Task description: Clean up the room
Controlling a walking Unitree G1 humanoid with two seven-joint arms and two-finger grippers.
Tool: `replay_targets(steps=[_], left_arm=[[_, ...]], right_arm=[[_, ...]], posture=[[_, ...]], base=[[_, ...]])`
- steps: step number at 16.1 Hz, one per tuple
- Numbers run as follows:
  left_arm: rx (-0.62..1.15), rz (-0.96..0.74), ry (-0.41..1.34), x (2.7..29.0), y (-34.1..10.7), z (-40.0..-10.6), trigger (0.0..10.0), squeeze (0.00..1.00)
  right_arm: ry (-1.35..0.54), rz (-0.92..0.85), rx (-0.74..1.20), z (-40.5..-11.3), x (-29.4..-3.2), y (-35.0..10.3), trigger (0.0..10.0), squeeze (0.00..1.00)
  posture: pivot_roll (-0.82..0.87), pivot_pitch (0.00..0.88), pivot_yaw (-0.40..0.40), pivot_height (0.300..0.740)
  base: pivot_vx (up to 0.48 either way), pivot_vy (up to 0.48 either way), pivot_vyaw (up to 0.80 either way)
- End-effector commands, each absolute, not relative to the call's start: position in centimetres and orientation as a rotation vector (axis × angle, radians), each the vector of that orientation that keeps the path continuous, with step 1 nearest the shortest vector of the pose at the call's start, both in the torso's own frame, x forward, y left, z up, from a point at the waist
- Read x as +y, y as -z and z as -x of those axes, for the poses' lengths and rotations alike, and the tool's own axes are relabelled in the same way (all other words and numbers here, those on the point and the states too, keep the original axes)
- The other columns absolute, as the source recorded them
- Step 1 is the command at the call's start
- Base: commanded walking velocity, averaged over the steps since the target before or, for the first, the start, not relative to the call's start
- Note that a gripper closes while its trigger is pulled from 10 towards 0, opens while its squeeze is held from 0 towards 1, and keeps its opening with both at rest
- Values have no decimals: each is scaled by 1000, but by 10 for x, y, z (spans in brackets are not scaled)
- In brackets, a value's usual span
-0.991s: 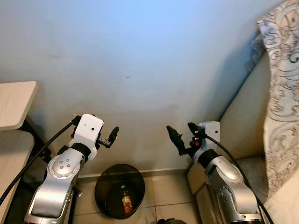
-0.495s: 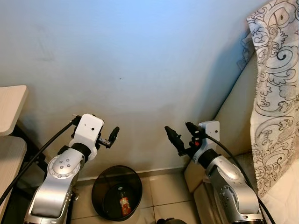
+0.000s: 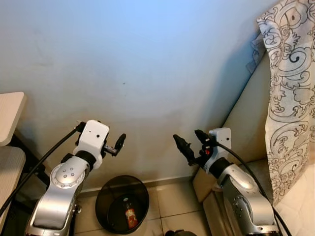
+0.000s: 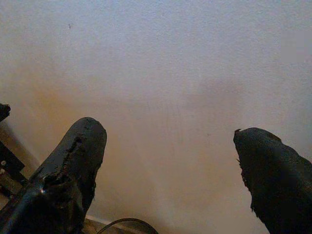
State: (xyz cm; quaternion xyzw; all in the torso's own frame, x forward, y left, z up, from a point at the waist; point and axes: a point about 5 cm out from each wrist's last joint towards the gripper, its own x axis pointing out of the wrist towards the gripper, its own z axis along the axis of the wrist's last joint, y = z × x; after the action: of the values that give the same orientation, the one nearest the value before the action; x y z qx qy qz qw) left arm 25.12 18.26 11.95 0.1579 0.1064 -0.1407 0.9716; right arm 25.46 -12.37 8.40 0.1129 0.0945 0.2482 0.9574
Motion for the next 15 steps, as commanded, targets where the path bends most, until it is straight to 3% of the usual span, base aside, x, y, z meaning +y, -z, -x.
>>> replay_targets(steps=[1, 4, 15], left_arm=[[206, -318, 309, 178, -121, -251, 10000, 0], [201, -312, 312, 177, -121, -251, 10000, 0], [195, -330, 314, 178, -122, -252, 10000, 0]], right_arm=[[-499, -239, 180, -253, -126, -87, 10000, 1000], [-491, -236, 181, -254, -127, -86, 10000, 1000], [-471, -243, 185, -255, -126, -84, 10000, 1000]], posture=[[19, 0, -23, 740], [21, 0, -27, 740], [23, 0, -28, 740]], base=[[0, 0, -775], [0, 245, -773], [0, 0, -769]])
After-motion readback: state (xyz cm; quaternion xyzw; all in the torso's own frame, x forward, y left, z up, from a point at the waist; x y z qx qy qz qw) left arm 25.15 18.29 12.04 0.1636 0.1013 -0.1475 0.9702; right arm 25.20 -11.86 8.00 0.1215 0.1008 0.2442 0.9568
